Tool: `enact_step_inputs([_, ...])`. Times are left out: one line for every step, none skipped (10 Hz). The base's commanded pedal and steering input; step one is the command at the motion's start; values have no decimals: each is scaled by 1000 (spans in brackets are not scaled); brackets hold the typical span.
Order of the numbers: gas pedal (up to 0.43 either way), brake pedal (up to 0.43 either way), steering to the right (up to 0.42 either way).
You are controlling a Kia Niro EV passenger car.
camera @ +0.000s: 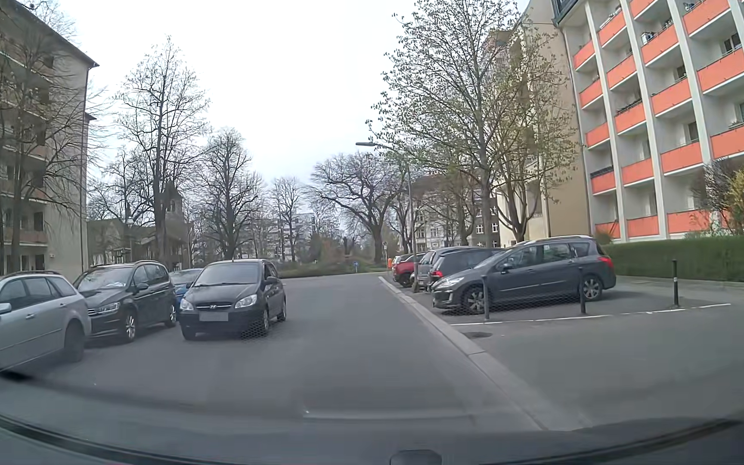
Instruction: Follow the waypoints while adhering to traffic rules and regulations
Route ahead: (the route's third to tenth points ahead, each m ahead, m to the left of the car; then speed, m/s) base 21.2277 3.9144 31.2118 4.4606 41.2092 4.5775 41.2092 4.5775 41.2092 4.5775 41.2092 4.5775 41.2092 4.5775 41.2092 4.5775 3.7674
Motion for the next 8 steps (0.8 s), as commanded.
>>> enact_step_inputs([0, 195, -2])
enact_step_inputs([0, 220, -11])
enact_step_inputs([0, 238, -15])
enact_step_inputs([0, 244, -15])
enact_step_inputs([0, 244, -15])
enact_step_inputs([0, 244, -15])
enact_step_inputs([0, 244, -15])
enact_step_inputs([0, 238, -15])
